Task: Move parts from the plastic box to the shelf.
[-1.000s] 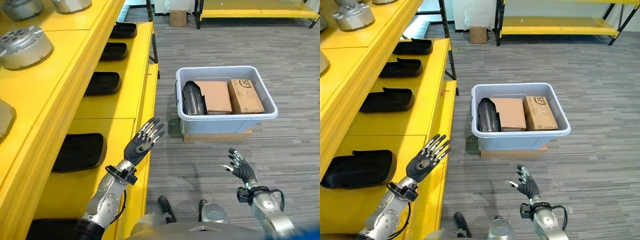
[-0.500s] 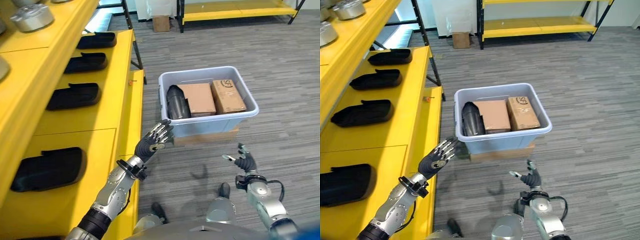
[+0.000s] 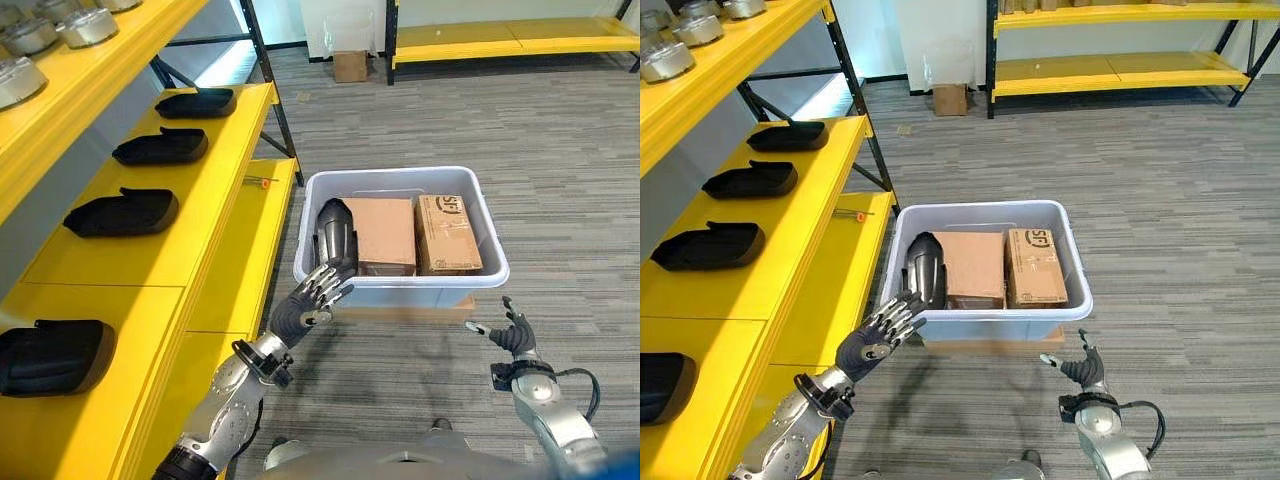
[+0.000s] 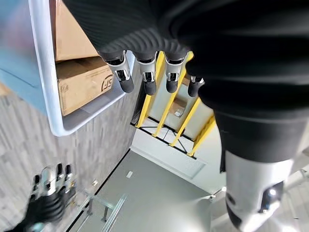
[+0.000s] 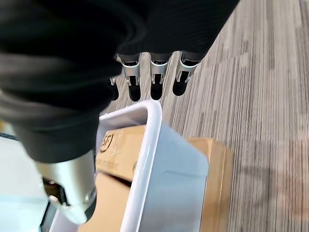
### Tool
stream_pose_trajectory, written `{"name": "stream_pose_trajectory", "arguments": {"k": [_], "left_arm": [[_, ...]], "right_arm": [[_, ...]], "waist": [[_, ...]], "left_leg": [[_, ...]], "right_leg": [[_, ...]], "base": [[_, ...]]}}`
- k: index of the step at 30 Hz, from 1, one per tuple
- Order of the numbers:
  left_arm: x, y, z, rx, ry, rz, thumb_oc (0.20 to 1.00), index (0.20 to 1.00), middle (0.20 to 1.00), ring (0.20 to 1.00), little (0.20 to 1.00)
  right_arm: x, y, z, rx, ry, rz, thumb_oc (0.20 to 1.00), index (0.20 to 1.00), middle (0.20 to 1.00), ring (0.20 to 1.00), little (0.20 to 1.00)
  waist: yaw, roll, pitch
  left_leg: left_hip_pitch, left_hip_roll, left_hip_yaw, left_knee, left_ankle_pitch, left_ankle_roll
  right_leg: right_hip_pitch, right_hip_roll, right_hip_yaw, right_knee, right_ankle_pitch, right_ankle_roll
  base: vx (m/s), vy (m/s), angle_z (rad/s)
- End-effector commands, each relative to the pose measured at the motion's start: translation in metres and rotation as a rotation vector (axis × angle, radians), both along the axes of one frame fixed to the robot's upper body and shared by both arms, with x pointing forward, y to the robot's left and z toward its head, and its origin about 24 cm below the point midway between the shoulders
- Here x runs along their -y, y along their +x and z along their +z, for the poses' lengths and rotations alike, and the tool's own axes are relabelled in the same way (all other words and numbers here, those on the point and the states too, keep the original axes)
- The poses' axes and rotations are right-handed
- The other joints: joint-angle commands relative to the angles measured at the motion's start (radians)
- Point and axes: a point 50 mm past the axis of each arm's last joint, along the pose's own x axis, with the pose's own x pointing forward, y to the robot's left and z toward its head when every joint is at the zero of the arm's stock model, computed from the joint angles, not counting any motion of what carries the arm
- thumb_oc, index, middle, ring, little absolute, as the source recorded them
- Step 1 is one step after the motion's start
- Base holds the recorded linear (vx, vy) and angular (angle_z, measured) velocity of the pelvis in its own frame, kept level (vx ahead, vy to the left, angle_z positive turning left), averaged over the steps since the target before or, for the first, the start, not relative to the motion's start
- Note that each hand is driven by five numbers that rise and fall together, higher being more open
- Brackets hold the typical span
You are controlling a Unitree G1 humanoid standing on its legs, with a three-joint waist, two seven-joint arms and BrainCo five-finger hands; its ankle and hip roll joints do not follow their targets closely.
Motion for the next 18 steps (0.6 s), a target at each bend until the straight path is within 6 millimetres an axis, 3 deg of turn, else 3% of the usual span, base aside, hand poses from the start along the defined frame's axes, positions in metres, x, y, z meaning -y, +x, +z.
{"name": "stream_pose_trajectory", "arguments": {"k": [1,2,4,7,11,12,13,14,15,17,18], "left_arm": [[-0.002,0.012,0.023,0.132,-0.015,-0.083,1.0,1.0,1.0,1.0,1.0],[0.003,0.016,0.025,0.145,-0.026,-0.1,1.0,1.0,1.0,1.0,1.0],[0.014,0.026,0.032,0.145,-0.081,-0.09,1.0,1.0,1.0,1.0,1.0],[0.014,0.032,0.034,0.136,-0.09,-0.045,1.0,1.0,1.0,1.0,1.0],[0.002,0.033,0.028,0.103,-0.066,0.057,1.0,1.0,1.0,1.0,1.0],[0.001,0.033,0.027,0.102,-0.06,0.058,1.0,1.0,1.0,1.0,1.0],[-0.002,0.033,0.025,0.094,-0.029,0.072,1.0,1.0,1.0,1.0,1.0],[-0.009,0.028,0.021,0.096,-0.002,0.105,1.0,1.0,1.0,1.0,1.0],[-0.013,0.025,0.021,0.097,0.009,0.117,1.0,1.0,1.0,1.0,1.0],[-0.016,0.022,0.021,0.104,0.011,0.113,1.0,1.0,1.0,1.0,1.0],[-0.017,0.019,0.02,0.102,0.006,0.097,1.0,1.0,1.0,1.0,1.0]], "right_arm": [[-0.005,0.02,0.026,0.178,-0.036,0.02,1.0,1.0,1.0,1.0,1.0],[0.001,0.022,0.03,0.215,-0.031,-0.027,1.0,1.0,1.0,1.0,1.0],[0.01,0.023,0.032,0.232,-0.067,-0.009,1.0,1.0,1.0,1.0,1.0],[0.01,0.021,0.031,0.21,-0.056,0.033,1.0,1.0,1.0,1.0,1.0],[0.005,0.009,0.025,0.173,0.024,0.092,1.0,1.0,1.0,1.0,1.0],[0.004,0.008,0.025,0.173,0.031,0.091,1.0,1.0,1.0,1.0,1.0],[0.004,0.007,0.024,0.175,0.05,0.075,1.0,1.0,1.0,1.0,1.0],[0.002,0.007,0.021,0.178,0.073,0.072,1.0,1.0,1.0,1.0,1.0],[0.001,0.006,0.02,0.179,0.083,0.093,1.0,1.0,1.0,1.0,1.0],[0.0,0.003,0.022,0.179,0.085,0.118,1.0,1.0,1.0,1.0,1.0],[0.001,0.0,0.022,0.169,0.088,0.128,1.0,1.0,1.0,1.0,1.0]], "waist": [[-0.017,-0.018,0.024],[-0.037,-0.009,0.035],[-0.075,0.006,0.045],[-0.095,0.007,0.045],[-0.133,-0.013,0.026],[-0.134,-0.014,0.024],[-0.129,-0.019,0.022],[-0.088,-0.021,0.036],[-0.072,-0.022,0.047],[-0.064,-0.025,0.053],[-0.066,-0.024,0.055]], "left_leg": [[0.05,-0.038,0.015,0.009,-0.215,-0.032],[0.027,-0.002,0.036,0.06,-0.164,-0.044],[0.017,0.015,0.071,0.122,-0.137,-0.061],[0.016,0.015,0.122,0.157,-0.134,-0.064],[0.031,0.067,0.292,0.211,-0.096,-0.09],[0.03,0.072,0.303,0.221,-0.094,-0.093],[0.019,0.06,0.304,0.24,-0.107,-0.087],[-0.025,-0.058,0.164,0.206,-0.193,-0.028],[-0.038,-0.102,0.118,0.17,-0.215,-0.011],[-0.041,-0.125,0.11,0.114,-0.218,-0.006],[-0.048,-0.119,0.137,0.057,-0.186,-0.016]], "right_leg": [[-0.084,0.026,0.129,0.122,-0.047,-0.049],[-0.087,0.04,0.121,0.15,-0.067,-0.071],[-0.077,0.057,0.112,0.177,-0.106,-0.089],[-0.069,0.072,0.1,0.176,-0.118,-0.104],[-0.043,0.106,0.05,0.127,-0.129,-0.128],[-0.041,0.111,0.046,0.122,-0.129,-0.133],[-0.042,0.126,0.043,0.116,-0.132,-0.14],[-0.057,0.137,0.094,0.157,-0.138,-0.134],[-0.051,0.142,0.12,0.161,-0.14,-0.13],[-0.043,0.142,0.129,0.156,-0.143,-0.124],[-0.032,0.14,0.116,0.141,-0.144,-0.12]], "base": [[0.09,-0.308,-0.02],[0.15,-0.286,0.04],[0.19,-0.277,0.13],[0.12,-0.216,0.05],[0.1,-0.261,0.2],[0.06,-0.23,0.42],[0.11,-0.176,0.55],[0.17,-0.144,0.46],[0.17,-0.03,-0.08],[0.16,0.056,-0.91],[0.31,0.146,-0.58]]}}
